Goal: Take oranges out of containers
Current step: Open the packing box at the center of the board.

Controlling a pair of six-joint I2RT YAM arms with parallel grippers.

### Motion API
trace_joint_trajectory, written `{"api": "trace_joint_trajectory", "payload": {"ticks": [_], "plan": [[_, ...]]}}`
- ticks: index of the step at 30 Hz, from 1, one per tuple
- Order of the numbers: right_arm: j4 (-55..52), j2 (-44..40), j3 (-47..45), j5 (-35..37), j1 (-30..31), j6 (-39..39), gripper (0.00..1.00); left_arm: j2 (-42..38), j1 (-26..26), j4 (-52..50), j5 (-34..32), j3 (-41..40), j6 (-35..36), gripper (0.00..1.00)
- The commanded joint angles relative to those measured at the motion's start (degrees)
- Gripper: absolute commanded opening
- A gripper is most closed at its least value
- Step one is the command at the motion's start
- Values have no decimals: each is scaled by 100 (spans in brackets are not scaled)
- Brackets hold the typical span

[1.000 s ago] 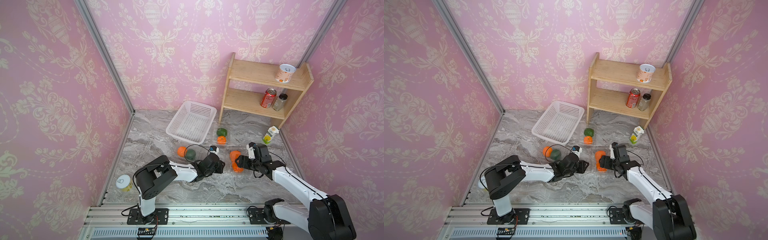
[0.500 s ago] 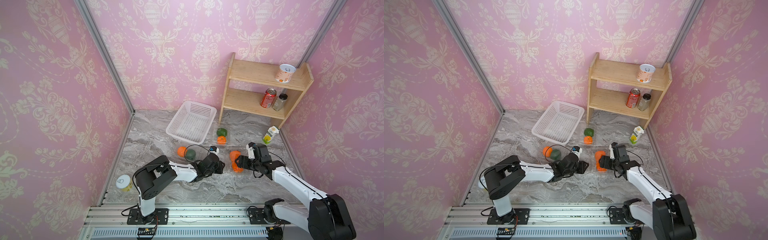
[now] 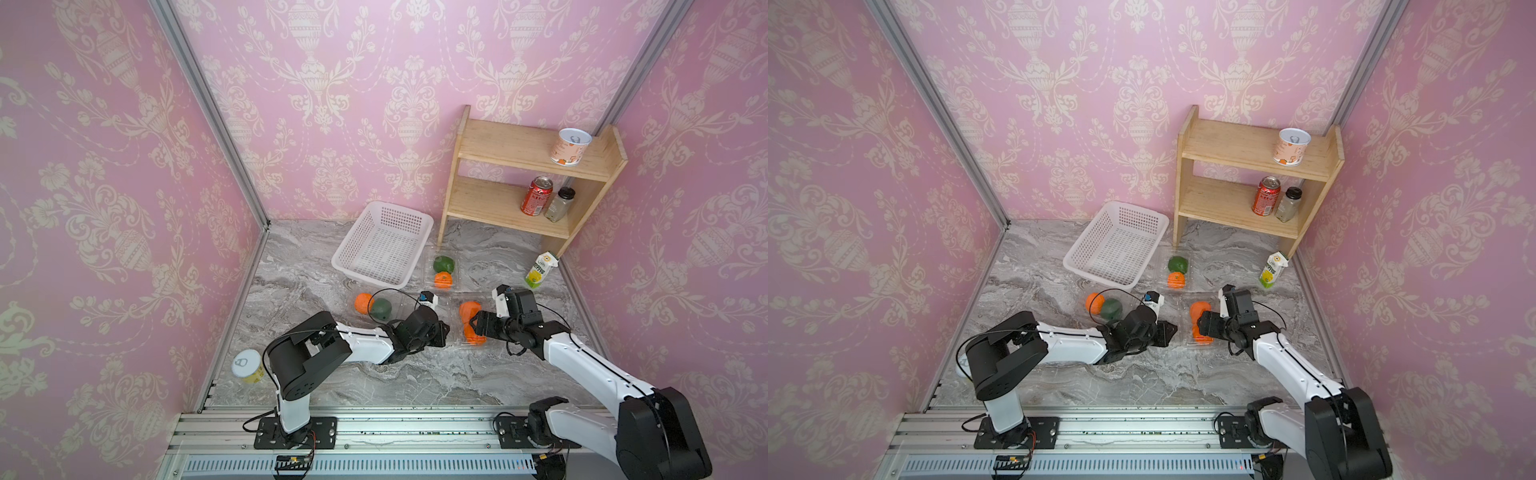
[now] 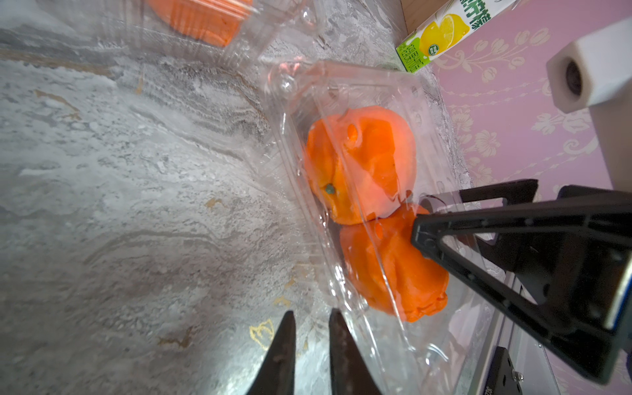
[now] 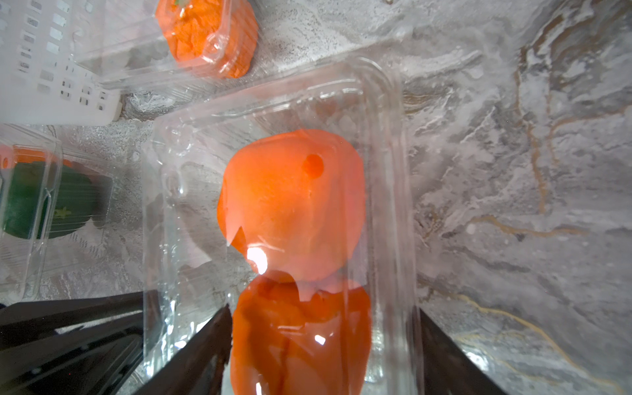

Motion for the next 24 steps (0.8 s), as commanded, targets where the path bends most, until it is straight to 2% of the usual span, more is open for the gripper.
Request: {"api": "trace_joint_trajectory", "payload": {"ticks": [1,24], "plan": [[-378,137,-77,11,56,-4,80,-308,15,-93,-203,-69,4,21],[-378,111,-87,55,84,5,80,131,15,-39,215,228,-45,25]]}}
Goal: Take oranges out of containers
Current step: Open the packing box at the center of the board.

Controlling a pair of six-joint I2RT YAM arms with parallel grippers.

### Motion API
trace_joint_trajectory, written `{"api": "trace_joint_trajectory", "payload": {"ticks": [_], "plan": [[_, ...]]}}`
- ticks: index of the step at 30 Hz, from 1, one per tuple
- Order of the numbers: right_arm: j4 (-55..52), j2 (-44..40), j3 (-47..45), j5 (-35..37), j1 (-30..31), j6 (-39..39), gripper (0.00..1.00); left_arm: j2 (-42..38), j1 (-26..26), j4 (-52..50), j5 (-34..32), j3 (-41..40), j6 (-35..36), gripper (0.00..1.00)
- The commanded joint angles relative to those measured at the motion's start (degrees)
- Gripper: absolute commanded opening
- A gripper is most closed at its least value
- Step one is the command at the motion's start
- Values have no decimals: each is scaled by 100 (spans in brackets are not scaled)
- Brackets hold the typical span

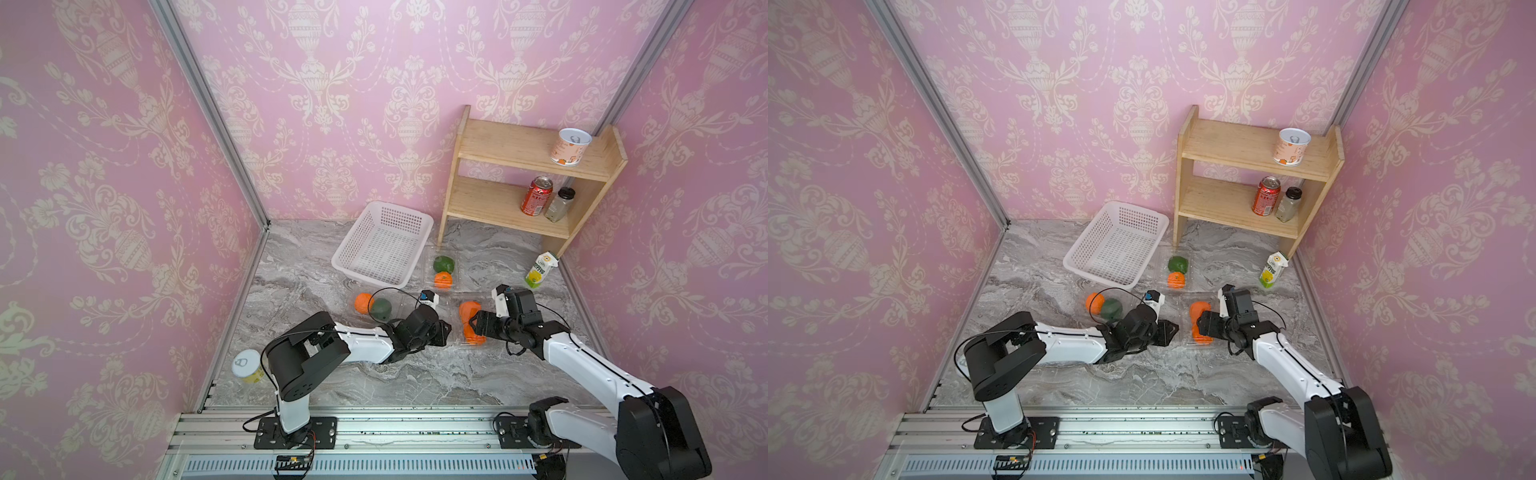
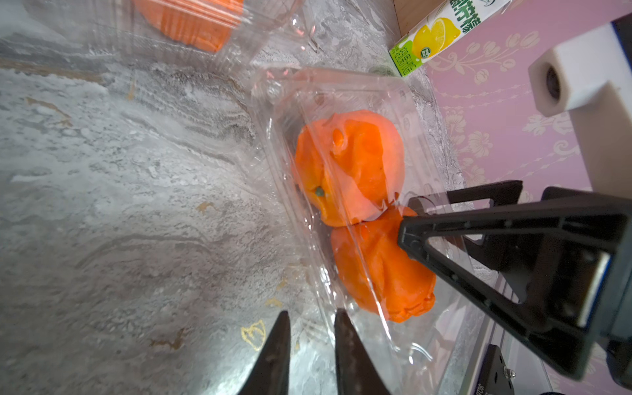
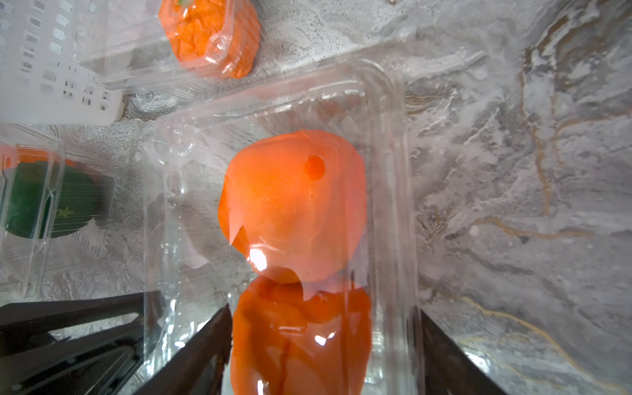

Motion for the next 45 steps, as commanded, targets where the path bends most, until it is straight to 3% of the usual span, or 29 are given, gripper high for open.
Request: {"api": "trace_joint_trajectory", "payload": {"ticks": [1,15,26,29,34,45], "plan": [[-396,110,-87,73,76,5,80,145,15,-51,152,188,-42,25],[-389,113,-82,83,91,5,80,477,15,-763,308,616,41,34],[-393,102,-83,75,93,-4,80,613,28,-403,336,559,-53,44],[-391,99,-74,41,91,-13,81,508,39,58,334,333,-90,36],[-426,86,-59,57,92,-13,81,505,88,690,503,131,-116,2],[-883,-605,-10,145,91,-13,87,428,94,909,552,36,-154,0]]}}
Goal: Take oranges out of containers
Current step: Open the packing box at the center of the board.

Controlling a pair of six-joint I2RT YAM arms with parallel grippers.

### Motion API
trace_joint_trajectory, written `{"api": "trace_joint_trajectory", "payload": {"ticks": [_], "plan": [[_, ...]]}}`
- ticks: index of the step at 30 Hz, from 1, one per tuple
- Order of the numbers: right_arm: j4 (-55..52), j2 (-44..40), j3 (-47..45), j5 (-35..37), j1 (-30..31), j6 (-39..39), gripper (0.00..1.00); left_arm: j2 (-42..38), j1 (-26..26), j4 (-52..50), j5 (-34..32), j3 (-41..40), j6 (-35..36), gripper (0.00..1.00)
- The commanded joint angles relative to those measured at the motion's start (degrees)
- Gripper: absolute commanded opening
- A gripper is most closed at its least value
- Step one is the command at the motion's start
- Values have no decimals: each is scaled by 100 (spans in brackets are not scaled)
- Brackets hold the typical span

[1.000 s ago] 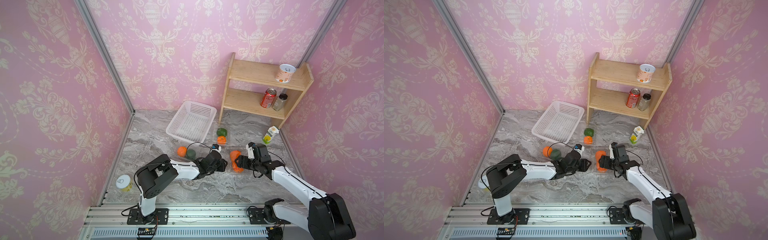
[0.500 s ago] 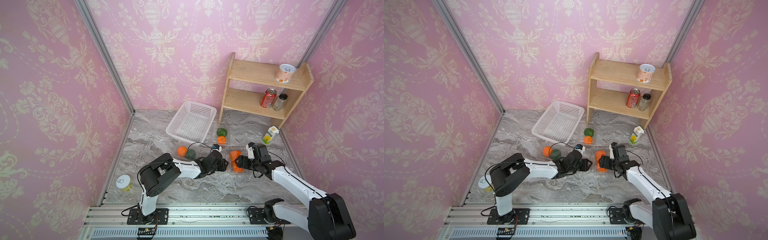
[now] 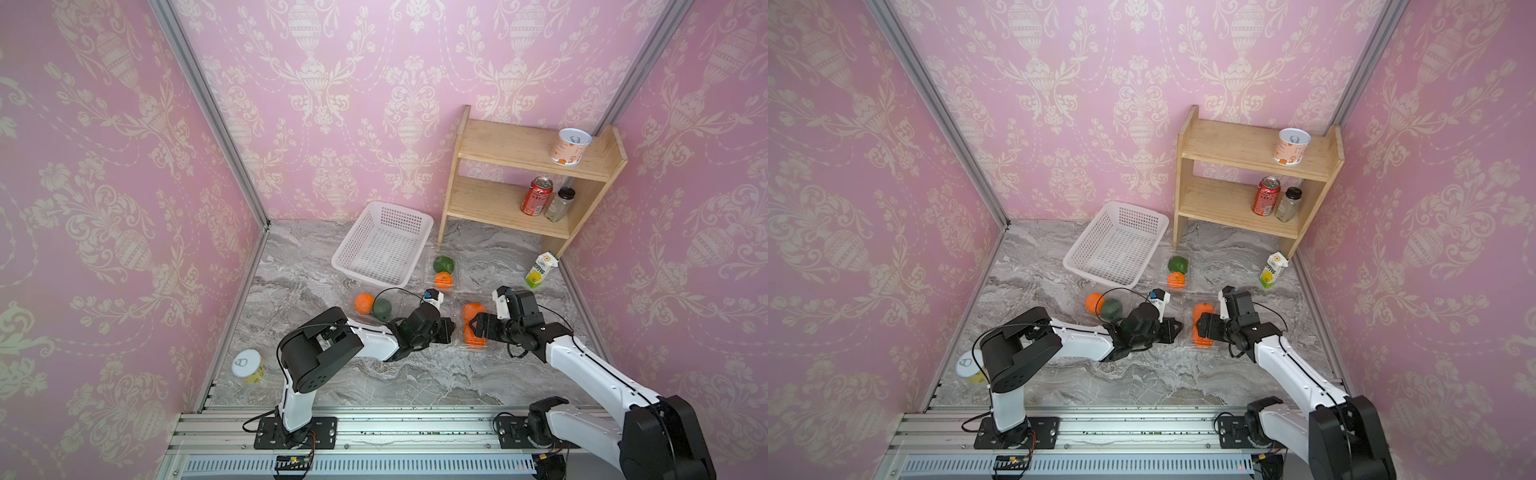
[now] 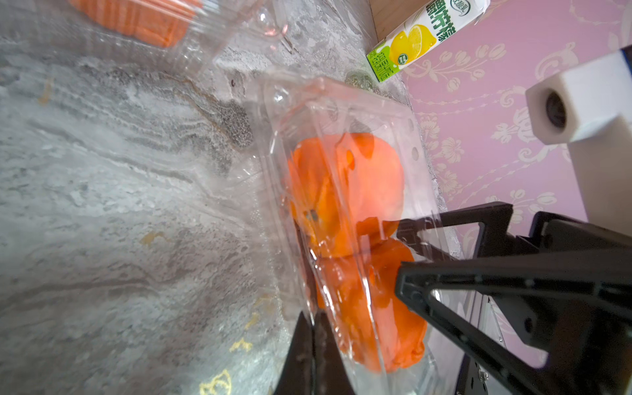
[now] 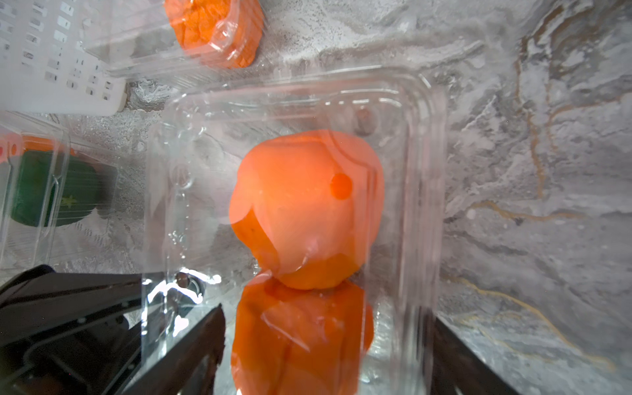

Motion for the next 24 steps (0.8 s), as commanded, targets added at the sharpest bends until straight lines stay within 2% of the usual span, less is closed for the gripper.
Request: {"api": "trace_joint_trajectory", "payload": {"ticks": [1,9,14,19,24], "plan": [[-572,-326,23,97,39,-13,88,-130,14,138,99,-180,25,0],[-1720,-1102,617,586,39,-188,89,-536,13,-396,-302,-324,126,0],[-1976,-1429,1017,107,100,-41,88,-629,13,-569,-404,-320,130,0],[-1914,-1171,1313,117,634,143,87,-708,5,-491,-449,-373,133,0],[-1672,-552,1566,306,1092,215,86,-838,-39,-152,-562,-560,168,0]]}}
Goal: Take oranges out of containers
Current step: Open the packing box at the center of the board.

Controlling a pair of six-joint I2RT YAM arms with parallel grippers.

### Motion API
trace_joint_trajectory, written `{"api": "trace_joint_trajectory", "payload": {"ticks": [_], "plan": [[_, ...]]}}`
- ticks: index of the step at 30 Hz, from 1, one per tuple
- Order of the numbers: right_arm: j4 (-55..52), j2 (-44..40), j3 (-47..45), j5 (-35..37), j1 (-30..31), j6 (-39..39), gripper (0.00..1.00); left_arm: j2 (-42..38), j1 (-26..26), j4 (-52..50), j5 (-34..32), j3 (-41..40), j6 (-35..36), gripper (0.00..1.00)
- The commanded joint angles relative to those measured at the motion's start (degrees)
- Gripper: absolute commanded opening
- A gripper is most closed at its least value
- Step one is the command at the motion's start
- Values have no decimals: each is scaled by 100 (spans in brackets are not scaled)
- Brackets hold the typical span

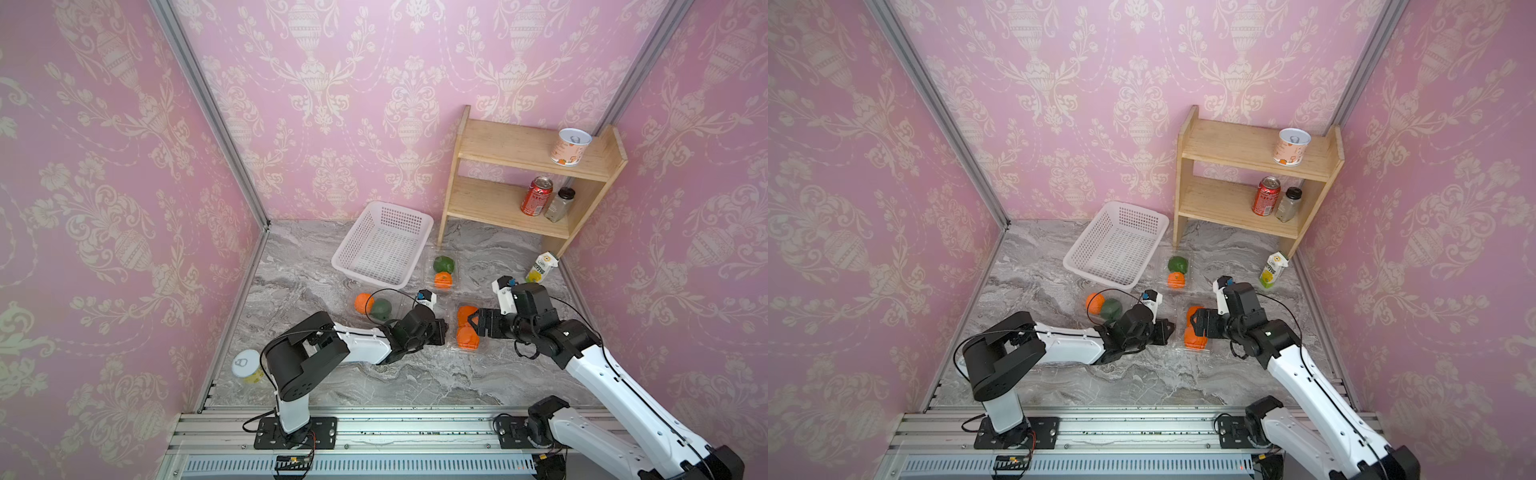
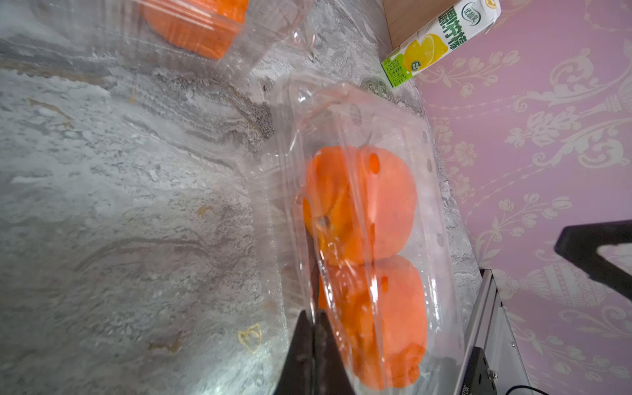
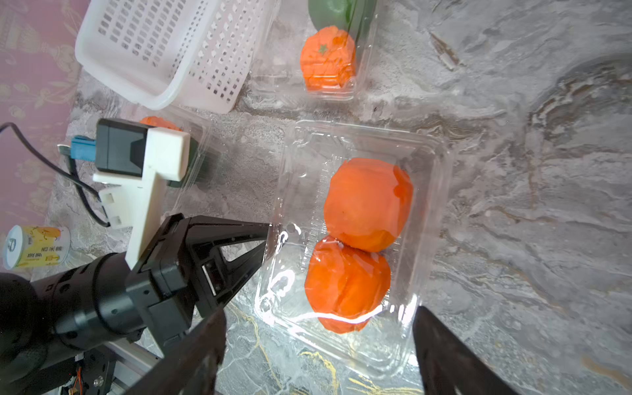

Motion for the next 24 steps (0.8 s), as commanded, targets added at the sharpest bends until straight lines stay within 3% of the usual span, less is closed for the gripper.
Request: {"api": "trace_joint_trajectory", "payload": {"ticks": [1,24], "plan": [[52,392,267,157,204,148,86,-243,-37,254,-246,-161,140,0],[120,1763,939,1390,1249,243,79,-1049,-292,814,-626,-461,471,0]]}}
